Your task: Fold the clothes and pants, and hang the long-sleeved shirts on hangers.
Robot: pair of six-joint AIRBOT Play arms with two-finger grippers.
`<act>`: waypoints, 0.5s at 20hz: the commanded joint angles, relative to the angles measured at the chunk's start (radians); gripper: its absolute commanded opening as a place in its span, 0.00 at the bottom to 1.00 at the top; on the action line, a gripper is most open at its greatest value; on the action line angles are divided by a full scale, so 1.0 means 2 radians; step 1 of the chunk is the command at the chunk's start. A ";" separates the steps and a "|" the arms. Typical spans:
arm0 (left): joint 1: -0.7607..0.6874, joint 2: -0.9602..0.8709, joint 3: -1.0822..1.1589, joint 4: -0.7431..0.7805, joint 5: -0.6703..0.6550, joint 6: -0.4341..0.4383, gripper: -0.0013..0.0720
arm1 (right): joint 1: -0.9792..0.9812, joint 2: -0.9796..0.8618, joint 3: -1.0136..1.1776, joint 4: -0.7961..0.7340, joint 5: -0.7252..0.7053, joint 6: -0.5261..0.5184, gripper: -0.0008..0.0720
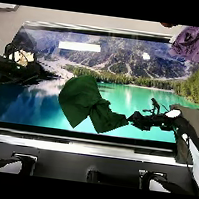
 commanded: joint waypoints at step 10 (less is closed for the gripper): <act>0.039 0.009 -0.043 -0.006 -0.001 0.020 0.89 | 0.044 -0.025 0.002 0.019 -0.032 0.004 0.05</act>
